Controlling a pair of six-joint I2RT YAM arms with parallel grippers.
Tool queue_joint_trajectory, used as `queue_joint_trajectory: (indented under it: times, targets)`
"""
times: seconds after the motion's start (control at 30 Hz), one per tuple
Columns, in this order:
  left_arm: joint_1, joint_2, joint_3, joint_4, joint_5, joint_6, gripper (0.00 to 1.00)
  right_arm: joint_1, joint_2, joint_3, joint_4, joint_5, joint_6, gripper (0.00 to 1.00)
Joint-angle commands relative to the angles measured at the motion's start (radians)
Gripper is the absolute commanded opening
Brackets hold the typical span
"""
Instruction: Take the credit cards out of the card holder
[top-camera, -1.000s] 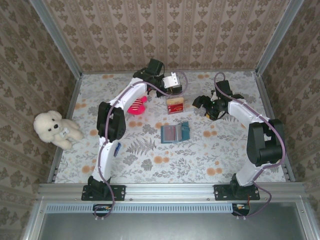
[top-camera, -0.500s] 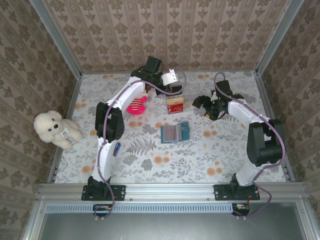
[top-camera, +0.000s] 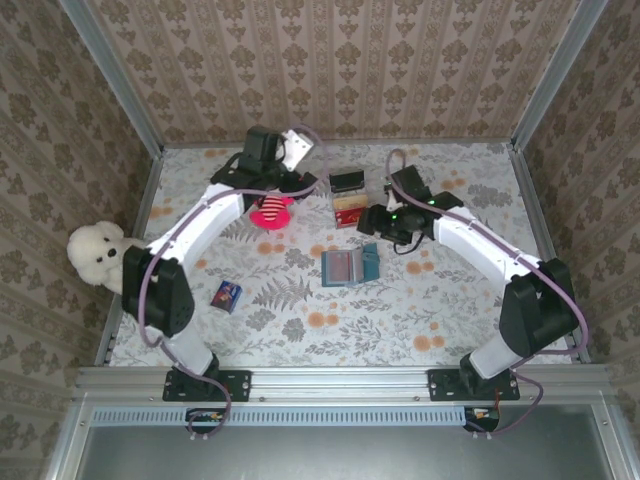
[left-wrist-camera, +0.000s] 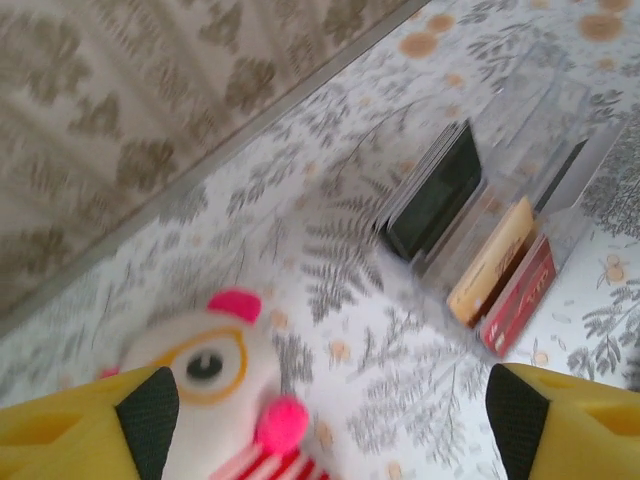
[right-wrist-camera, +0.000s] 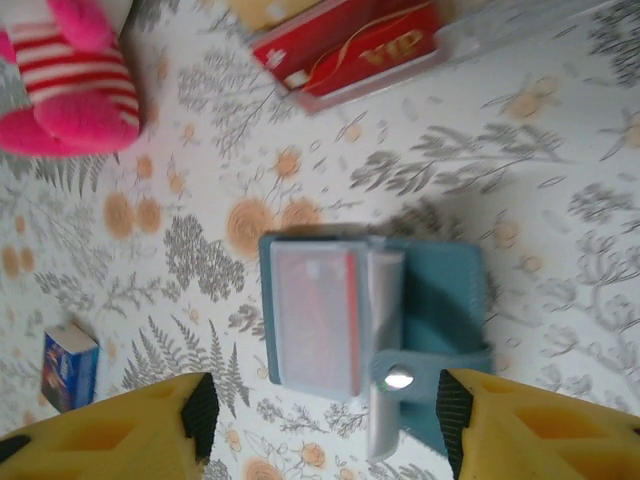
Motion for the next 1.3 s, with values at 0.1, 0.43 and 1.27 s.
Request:
queue_joint_trajectory:
  times: [0.1, 0.43, 1.27]
  targets:
    - [0.077, -0.211, -0.208, 0.017, -0.127, -0.305, 0.94, 0.195, 0.045, 0.051, -0.084, 0.14, 0.015, 0.48]
    - [0.156, -0.411, -0.402, -0.088, -0.197, -0.553, 1.0, 0.29, 0.27, 0.15, -0.183, 0.269, -0.042, 0.64]
    - [0.194, -0.316, -0.527, 0.046, 0.268, -0.824, 1.0, 0.25, 0.441, 0.131, -0.076, 0.273, 0.004, 0.76]
